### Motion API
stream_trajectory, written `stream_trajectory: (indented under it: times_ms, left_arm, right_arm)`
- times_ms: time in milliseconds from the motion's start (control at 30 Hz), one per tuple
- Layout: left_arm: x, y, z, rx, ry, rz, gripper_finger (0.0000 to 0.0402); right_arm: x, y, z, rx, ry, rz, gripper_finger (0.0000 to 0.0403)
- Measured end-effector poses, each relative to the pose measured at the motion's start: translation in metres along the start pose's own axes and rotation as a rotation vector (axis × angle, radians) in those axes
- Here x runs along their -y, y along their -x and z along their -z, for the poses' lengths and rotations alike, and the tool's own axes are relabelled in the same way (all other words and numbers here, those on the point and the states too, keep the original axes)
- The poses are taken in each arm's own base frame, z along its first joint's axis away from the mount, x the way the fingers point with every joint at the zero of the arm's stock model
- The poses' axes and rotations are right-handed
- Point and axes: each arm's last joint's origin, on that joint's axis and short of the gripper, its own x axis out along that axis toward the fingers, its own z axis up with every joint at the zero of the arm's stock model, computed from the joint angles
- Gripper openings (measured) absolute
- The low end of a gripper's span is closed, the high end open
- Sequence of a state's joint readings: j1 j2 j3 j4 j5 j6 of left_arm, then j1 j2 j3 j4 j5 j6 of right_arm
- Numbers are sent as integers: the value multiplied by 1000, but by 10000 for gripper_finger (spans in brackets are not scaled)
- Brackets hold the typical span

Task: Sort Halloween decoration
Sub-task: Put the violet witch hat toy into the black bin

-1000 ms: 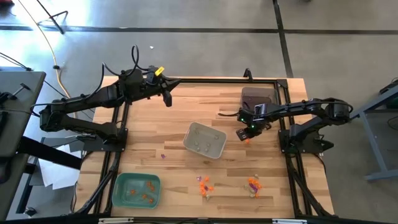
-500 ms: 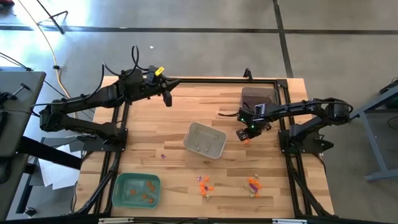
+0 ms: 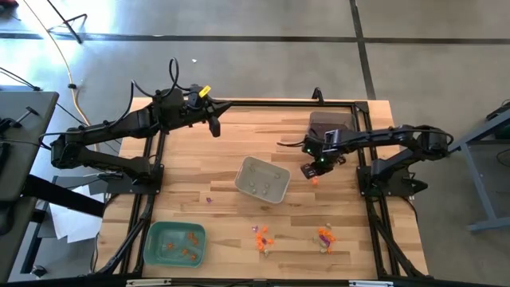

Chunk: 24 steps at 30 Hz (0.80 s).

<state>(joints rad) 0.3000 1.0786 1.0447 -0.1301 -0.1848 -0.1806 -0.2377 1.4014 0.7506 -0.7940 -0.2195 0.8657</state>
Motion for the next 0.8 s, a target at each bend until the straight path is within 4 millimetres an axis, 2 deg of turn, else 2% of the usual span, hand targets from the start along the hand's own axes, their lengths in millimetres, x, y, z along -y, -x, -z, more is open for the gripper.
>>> stream_trajectory:
  times_ms: [267,533,667,800]
  left_arm:
    - [0,0,0,-1,0,0,0]
    - [0,0,0,-1,-1,0,0]
    - [0,0,0,-1,-1,-1,0]
    - [0,0,0,-1,-17,-1,0]
  right_arm:
    - [-13,34,-4,19,64,84,0]
    - [-21,93,-16,107,132,190,0]
    - [-16,122,-28,176,151,231,0]
    - [-2,145,-44,236,160,256,0]
